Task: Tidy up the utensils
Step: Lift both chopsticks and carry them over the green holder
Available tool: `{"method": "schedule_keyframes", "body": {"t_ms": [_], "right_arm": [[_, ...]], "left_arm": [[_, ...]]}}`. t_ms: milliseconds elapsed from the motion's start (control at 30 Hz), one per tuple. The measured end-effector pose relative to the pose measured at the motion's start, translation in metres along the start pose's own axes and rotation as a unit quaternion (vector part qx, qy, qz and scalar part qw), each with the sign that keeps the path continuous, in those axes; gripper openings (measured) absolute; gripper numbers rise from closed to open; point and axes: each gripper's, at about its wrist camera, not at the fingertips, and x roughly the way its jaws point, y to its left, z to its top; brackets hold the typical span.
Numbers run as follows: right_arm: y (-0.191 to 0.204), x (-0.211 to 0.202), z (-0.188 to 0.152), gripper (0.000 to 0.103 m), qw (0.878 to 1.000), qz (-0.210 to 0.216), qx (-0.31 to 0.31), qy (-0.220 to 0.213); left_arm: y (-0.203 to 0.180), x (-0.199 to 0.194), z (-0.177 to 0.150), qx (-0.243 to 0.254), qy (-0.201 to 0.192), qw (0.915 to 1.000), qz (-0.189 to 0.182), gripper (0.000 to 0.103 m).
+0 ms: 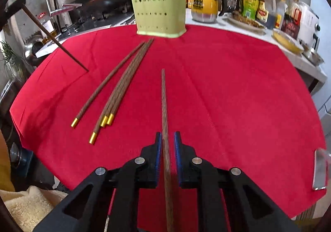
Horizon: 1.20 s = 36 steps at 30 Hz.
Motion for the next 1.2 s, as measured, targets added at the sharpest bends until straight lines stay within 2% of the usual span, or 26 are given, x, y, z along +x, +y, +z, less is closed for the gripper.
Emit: {"method": "schedule_keyframes", "body": {"t_ms": [67, 133, 267, 467, 567, 633, 733, 1000, 1133, 1167, 1200], "right_arm": [[0.001, 0.003, 0.0, 0.014, 1.0, -0.005, -0.006, -0.002], [0.003, 0.006, 0.003, 0.007, 1.0, -0.01, -0.009, -0.003], [0.002, 0.023, 0.023, 0.007, 1.0, -0.02, -0.012, -0.012], [-0.001, 0.06, 0.072, 0.007, 1.0, -0.022, -0.008, -0.014], [-0.002, 0.066, 0.081, 0.009, 1.0, -0.022, -0.004, -0.011], [-0.003, 0.062, 0.075, 0.018, 1.0, -0.017, -0.001, -0.009], [-0.003, 0.048, 0.055, 0.025, 1.0, -0.024, -0.005, -0.016], [0.001, 0.007, -0.001, 0.025, 0.999, -0.035, 0.003, -0.025], [0.007, -0.001, -0.015, 0.024, 0.998, -0.046, -0.003, -0.038], [0.007, -0.002, -0.017, 0.023, 0.998, -0.046, -0.004, -0.041], [0.008, -0.002, -0.019, 0.017, 0.998, -0.039, -0.004, -0.045]], "left_arm": [[0.002, 0.0, 0.0, -0.004, 0.0, 1.0, 0.001, 0.007], [0.004, 0.001, 0.0, -0.008, -0.002, 1.0, 0.002, 0.007], [0.006, 0.002, 0.0, -0.011, -0.009, 0.9999, 0.001, 0.007], [0.005, 0.002, -0.002, -0.01, -0.016, 0.9998, 0.0, 0.007], [0.006, 0.001, -0.003, -0.011, -0.015, 0.9998, 0.001, 0.007], [0.007, 0.001, -0.003, -0.012, -0.014, 0.9998, 0.002, 0.007], [0.009, 0.001, -0.003, -0.014, -0.014, 0.9998, 0.002, 0.007], [0.008, 0.0, -0.003, -0.015, -0.012, 0.9998, 0.005, 0.007], [0.007, 0.0, -0.003, -0.012, -0.011, 0.9999, 0.006, 0.007], [0.006, 0.0, -0.003, -0.011, -0.01, 0.9999, 0.006, 0.007], [0.005, -0.001, -0.004, -0.01, -0.01, 0.9999, 0.006, 0.007]]}}
